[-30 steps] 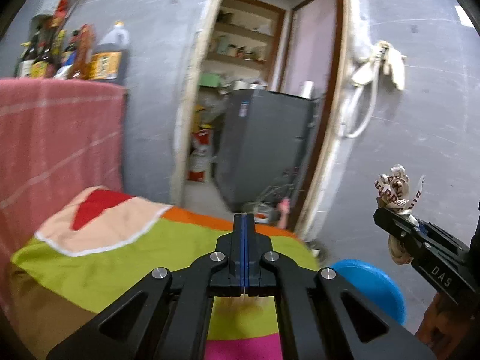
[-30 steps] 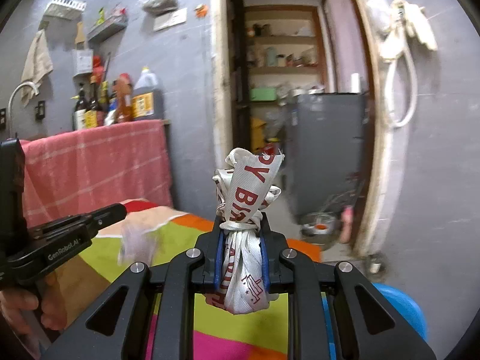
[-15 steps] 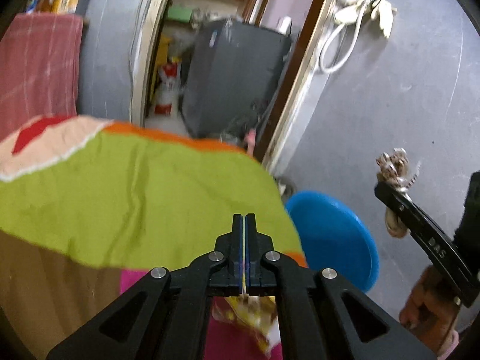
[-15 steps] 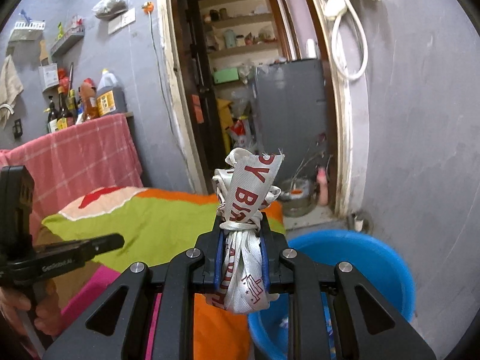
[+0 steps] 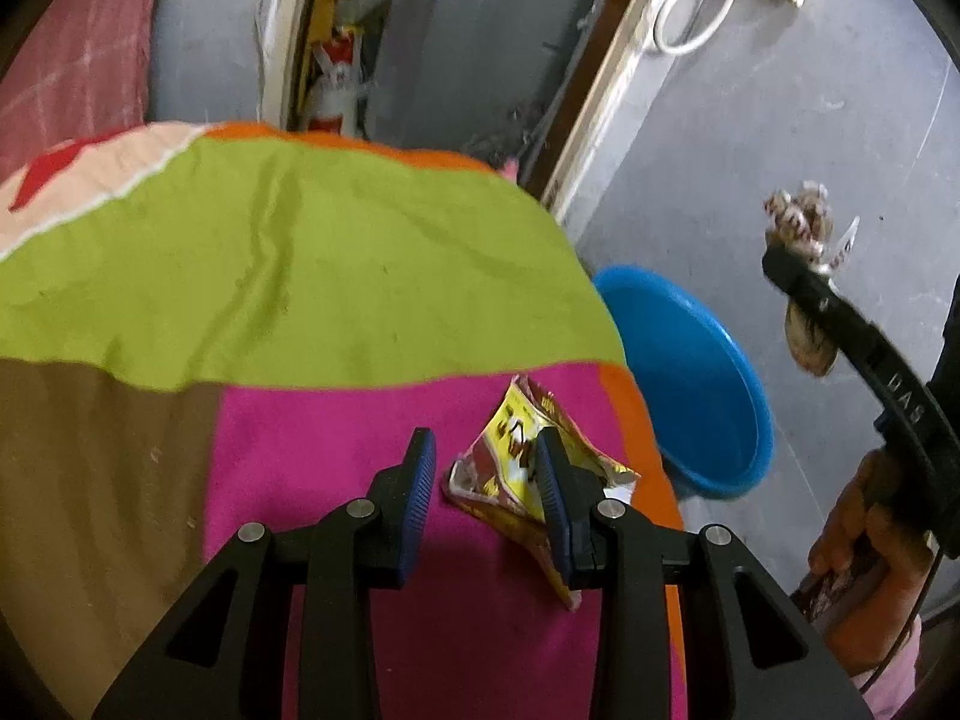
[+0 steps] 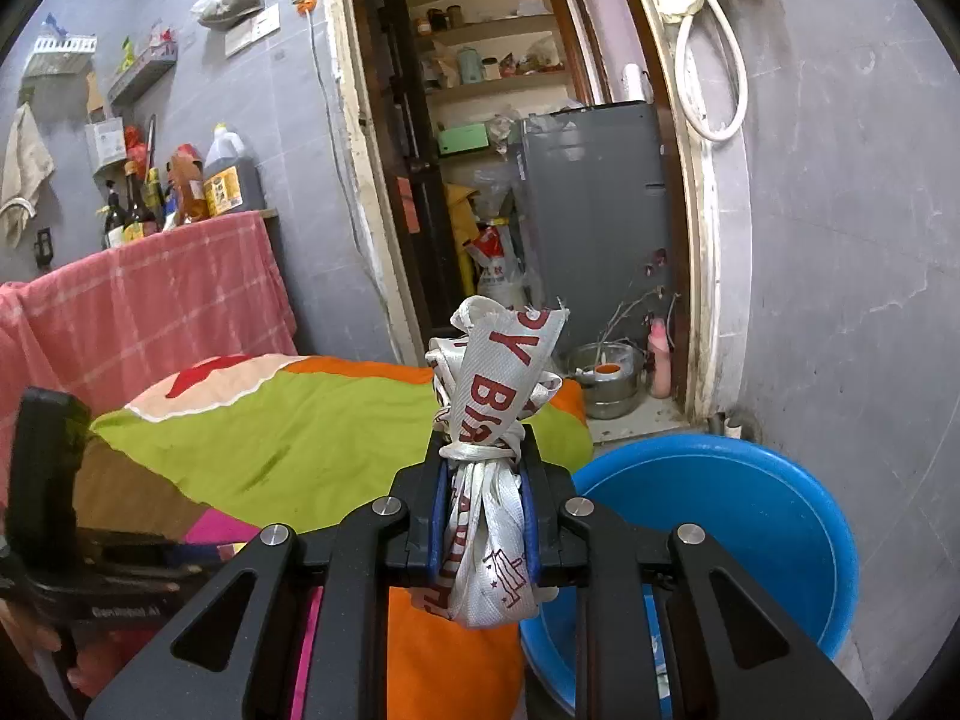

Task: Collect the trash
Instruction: 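Carry the yellow wrapper and ribbon bundle over the blue basin and open both tools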

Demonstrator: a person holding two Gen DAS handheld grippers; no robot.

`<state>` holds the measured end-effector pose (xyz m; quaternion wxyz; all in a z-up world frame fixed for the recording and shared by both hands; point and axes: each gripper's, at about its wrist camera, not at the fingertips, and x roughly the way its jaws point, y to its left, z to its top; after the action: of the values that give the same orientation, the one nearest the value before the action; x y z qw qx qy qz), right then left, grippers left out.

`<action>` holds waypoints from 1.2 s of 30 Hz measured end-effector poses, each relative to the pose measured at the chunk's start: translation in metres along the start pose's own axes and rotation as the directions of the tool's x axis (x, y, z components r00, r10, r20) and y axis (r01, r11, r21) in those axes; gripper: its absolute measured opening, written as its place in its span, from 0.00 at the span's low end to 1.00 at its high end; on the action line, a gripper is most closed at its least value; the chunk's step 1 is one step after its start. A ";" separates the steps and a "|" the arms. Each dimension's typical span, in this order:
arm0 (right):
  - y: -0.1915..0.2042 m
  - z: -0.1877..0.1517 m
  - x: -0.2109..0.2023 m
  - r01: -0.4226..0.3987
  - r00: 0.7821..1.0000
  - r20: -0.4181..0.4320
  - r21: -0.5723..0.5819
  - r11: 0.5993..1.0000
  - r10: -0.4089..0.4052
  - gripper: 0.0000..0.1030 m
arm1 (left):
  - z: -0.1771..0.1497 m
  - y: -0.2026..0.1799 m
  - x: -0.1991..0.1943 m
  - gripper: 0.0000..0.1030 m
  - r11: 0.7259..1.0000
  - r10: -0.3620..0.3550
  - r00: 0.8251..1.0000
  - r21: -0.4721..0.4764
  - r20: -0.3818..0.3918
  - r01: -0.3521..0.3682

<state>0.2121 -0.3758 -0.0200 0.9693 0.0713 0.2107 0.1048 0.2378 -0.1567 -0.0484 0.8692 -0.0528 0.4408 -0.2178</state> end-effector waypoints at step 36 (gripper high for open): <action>-0.093 0.023 -0.045 0.255 0.956 0.125 0.095 0.962 -0.266 0.20 | 0.083 -0.134 0.021 0.18 0.978 -0.122 0.892 0.205 0.434 0.034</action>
<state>0.1978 -0.4782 0.0017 0.9833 0.0874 0.1553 -0.0372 0.2699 -0.2948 0.0244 0.9383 -0.0349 0.2051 -0.2761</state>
